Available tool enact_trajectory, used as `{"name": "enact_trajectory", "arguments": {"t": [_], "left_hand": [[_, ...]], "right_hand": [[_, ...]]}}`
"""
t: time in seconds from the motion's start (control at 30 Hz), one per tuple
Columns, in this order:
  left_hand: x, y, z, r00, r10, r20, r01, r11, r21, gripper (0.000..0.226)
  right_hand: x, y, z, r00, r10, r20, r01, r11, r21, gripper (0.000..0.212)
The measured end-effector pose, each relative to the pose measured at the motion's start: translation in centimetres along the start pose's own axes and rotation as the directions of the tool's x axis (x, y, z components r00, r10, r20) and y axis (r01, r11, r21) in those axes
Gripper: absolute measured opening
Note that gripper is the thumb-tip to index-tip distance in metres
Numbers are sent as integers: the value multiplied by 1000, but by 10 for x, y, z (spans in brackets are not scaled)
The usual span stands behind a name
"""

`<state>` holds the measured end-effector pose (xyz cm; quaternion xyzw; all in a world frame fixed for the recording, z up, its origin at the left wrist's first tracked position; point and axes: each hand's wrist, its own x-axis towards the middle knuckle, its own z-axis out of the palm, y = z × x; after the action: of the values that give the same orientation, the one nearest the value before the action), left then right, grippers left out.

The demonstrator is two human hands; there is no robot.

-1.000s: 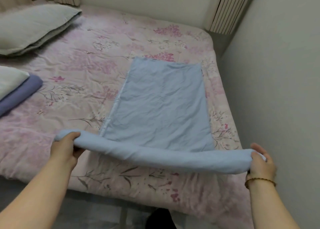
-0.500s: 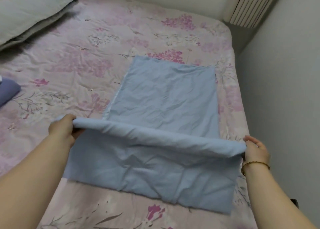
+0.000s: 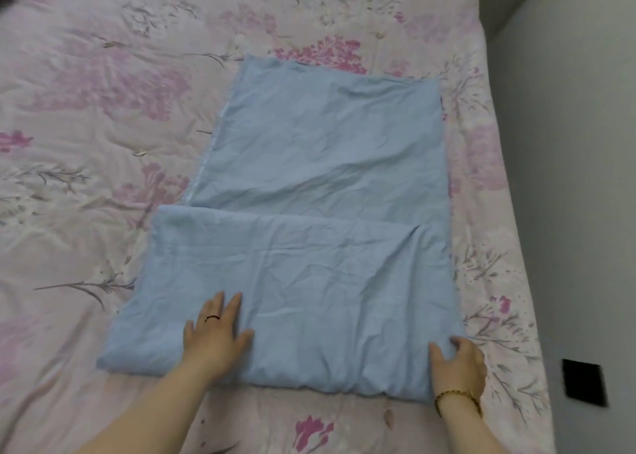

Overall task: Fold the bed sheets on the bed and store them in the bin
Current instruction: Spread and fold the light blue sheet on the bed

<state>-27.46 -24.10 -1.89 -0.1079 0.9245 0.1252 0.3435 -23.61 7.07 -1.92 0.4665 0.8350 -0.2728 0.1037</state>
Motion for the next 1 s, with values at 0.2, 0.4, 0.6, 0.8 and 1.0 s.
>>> {"name": "enact_trajectory", "arguments": {"t": [0.2,0.4,0.6,0.8,1.0], "left_hand": [[-2,43,17,989,147,31,-149,986,74,109],[17,51,22,975,224,15,-224,964,143,110],[41,50,15,947,256,-193,-263,965,-8,103],[98,59,-26,876,248,-414,-284,959,-26,75],[148,36,-73,912,163,-376,-150,987,65,58]], "right_hand": [[2,19,-12,997,50,51,-53,997,65,17],[13,36,-20,998,24,-51,-21,997,76,7],[50,-10,-12,986,-79,-143,87,995,47,24],[119,-118,0,974,-227,16,225,970,98,49],[151,-131,-3,982,-179,-62,185,976,111,10]]}}
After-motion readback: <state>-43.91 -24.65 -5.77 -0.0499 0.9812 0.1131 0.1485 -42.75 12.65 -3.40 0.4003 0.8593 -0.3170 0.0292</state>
